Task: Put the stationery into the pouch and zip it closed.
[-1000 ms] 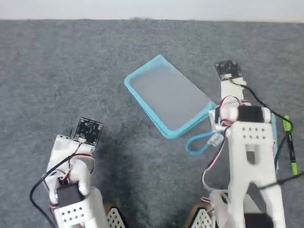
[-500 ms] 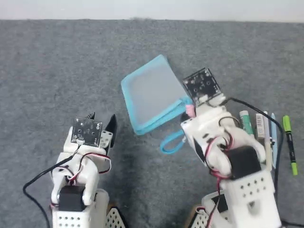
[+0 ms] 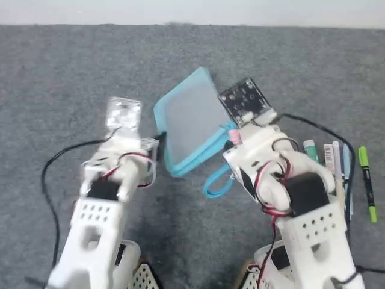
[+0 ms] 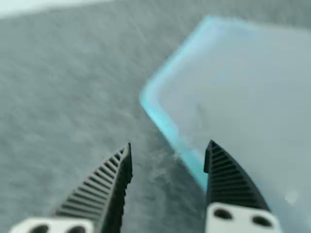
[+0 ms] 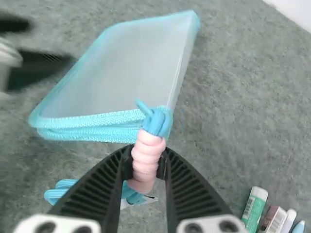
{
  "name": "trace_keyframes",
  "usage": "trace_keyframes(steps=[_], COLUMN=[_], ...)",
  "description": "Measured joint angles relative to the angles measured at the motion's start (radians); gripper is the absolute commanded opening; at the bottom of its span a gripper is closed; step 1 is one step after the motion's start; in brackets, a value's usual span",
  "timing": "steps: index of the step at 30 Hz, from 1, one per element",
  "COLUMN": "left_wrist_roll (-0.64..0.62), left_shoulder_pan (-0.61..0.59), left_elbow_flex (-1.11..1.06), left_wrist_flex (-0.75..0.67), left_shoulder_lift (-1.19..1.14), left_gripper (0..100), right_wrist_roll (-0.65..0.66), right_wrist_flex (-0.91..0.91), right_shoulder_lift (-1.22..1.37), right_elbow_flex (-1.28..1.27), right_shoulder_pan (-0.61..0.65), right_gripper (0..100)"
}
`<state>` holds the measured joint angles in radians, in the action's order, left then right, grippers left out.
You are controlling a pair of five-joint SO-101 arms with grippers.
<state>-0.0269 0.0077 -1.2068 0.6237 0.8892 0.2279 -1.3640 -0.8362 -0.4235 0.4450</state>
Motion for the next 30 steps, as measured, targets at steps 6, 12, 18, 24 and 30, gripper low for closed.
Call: trace_keyframes(steps=[6, 12, 18, 24, 30], left_wrist_roll=[-0.023, -0.081, -0.101, -0.114, -0.081], left_shoulder_pan=[0.114, 0.167, 0.167, 0.018, -0.166], left_elbow_flex=[0.006, 0.006, 0.006, 0.006, 0.017], left_wrist_flex=[-0.123, -0.15, -0.15, -0.135, 0.057], left_shoulder_lift=[-0.292, -0.331, -0.331, -0.333, -0.229], left_gripper=[23, 23, 23, 24, 24], right_wrist_roll=[0.003, 0.031, 0.061, 0.068, 0.074], right_wrist_flex=[-0.109, -0.15, -0.087, 0.18, 0.342], right_shoulder_lift=[0.157, 0.219, 0.141, -0.029, -0.028], right_elbow_flex=[0.276, 0.367, 0.135, -0.354, -0.591], right_shoulder_pan=[0.112, 0.276, 0.336, 0.273, 0.249], right_gripper=[0.6, 0.6, 0.6, 0.6, 0.6])
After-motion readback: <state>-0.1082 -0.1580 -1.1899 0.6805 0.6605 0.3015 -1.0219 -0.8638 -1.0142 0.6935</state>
